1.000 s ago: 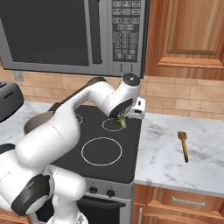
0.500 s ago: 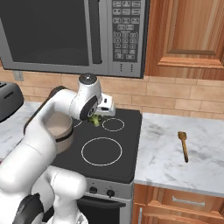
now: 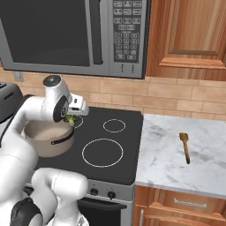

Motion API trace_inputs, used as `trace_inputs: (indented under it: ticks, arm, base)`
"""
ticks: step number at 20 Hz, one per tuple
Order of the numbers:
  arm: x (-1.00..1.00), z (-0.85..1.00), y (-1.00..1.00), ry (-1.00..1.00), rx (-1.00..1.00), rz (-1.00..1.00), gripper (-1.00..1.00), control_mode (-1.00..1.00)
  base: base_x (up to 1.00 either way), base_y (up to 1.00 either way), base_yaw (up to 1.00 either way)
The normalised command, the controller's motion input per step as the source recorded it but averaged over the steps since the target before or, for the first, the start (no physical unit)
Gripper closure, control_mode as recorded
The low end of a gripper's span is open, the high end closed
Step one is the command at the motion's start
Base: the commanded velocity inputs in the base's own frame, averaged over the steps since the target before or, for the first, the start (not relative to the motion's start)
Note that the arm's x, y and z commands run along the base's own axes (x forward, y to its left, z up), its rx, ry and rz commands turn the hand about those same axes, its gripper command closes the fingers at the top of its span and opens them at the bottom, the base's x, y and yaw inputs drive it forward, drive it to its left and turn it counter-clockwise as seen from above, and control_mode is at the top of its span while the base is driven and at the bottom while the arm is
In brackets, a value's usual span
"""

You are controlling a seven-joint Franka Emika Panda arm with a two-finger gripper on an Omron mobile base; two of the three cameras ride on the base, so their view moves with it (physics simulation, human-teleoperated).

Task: Put the broccoli and squash in the pot. Retrieve the spatula and lightly stir the vegetables in the pot.

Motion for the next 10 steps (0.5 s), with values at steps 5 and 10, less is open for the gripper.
trace_inputs:
  ticks: [5,10]
  arm:
    - [0.0,0.0,0.97,0.06,0.0,0.14,1.0,-1.0]
    - [0.0,-0.02,0.7,0.09,0.0,0.11,1.0,-1.0]
  base:
    - [0.0,0.0,0.0]
    - [0.0,0.0,0.0]
